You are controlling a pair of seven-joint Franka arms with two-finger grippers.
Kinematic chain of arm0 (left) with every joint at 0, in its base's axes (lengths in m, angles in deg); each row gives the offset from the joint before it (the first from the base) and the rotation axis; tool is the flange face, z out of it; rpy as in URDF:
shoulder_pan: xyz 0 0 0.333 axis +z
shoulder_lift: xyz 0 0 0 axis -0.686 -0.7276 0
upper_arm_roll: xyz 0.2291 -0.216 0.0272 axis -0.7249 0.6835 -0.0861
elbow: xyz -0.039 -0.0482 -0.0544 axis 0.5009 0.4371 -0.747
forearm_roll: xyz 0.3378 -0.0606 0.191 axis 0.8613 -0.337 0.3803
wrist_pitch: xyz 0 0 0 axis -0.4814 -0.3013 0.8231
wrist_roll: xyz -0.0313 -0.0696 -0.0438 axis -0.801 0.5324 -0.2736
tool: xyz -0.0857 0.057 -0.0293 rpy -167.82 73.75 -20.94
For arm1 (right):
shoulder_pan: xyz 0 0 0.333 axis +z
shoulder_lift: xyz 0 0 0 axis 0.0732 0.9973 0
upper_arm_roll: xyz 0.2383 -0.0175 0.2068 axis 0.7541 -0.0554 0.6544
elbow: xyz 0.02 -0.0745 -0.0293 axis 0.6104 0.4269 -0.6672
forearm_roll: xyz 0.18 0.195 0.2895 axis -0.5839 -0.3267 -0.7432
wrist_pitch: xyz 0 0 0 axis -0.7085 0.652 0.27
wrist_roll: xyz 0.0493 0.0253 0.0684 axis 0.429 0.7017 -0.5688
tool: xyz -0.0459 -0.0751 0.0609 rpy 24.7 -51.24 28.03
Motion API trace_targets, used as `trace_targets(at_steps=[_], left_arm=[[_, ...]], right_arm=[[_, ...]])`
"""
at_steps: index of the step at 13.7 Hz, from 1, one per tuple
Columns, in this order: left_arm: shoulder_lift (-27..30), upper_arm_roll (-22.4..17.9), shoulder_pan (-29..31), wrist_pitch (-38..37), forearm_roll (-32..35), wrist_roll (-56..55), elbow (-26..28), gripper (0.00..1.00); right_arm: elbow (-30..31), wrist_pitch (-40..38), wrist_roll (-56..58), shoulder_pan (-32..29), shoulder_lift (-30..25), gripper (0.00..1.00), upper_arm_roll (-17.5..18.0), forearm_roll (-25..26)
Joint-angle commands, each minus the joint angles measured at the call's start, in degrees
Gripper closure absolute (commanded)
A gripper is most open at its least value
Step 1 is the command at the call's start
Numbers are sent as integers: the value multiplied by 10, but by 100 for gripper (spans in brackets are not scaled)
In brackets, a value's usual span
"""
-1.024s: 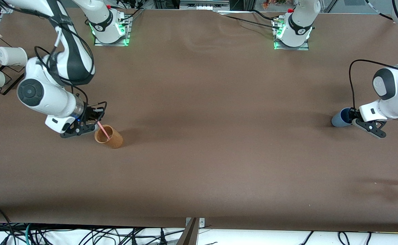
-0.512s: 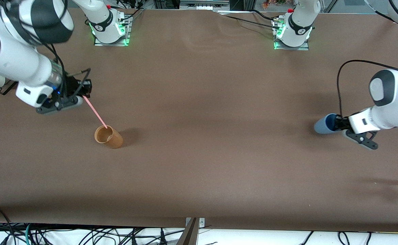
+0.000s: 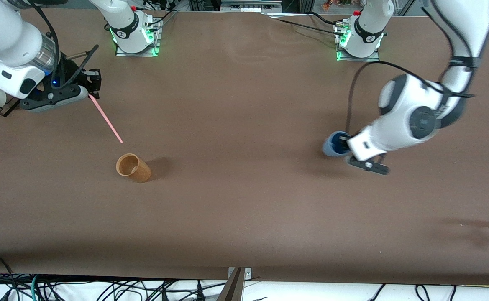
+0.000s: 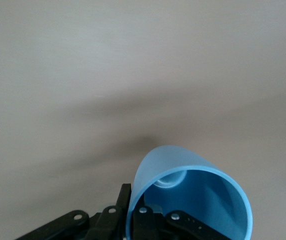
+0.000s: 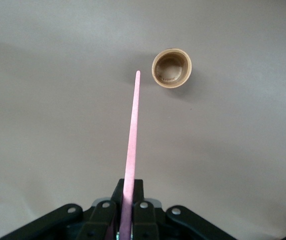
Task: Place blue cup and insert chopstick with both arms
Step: 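Lift the chopstick with the right gripper while the left gripper carries the cup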
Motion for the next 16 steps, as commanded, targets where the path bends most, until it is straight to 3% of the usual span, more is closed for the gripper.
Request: trace_targets(at_steps=[1, 5, 7, 10, 12, 13, 14, 15, 16], left_arm=[[-61, -6, -84, -8, -6, -89, -78, 100], [-109, -13, -160, 23, 5, -143, -108, 100], [-127, -14, -163, 58, 25, -146, -108, 100], [-131, -15, -182, 67, 24, -171, -109, 100], [-135, -15, -183, 68, 24, -173, -109, 100], [-137, -15, -183, 68, 24, -175, -109, 79], [-138, -15, -183, 68, 22, -176, -109, 12], [-138, -15, -182, 68, 24, -178, -109, 0], [-137, -14, -180, 68, 24, -178, -110, 0]], right_arm=[[-25, -29, -6, 1, 2, 100, 17, -5], [-25, -9, -24, 32, 26, 100, 20, 14], [-60, -15, -25, 54, 61, 100, 19, 42], [-67, -7, -40, 65, 69, 100, 17, 41], [-88, 1, -107, 104, 98, 100, 4, 43], [-105, -4, -125, 106, 113, 100, 4, 41], [-113, -7, -129, 107, 117, 100, 4, 38], [-113, -7, -131, 107, 117, 100, 4, 36], [-113, -8, -131, 107, 117, 100, 4, 36]])
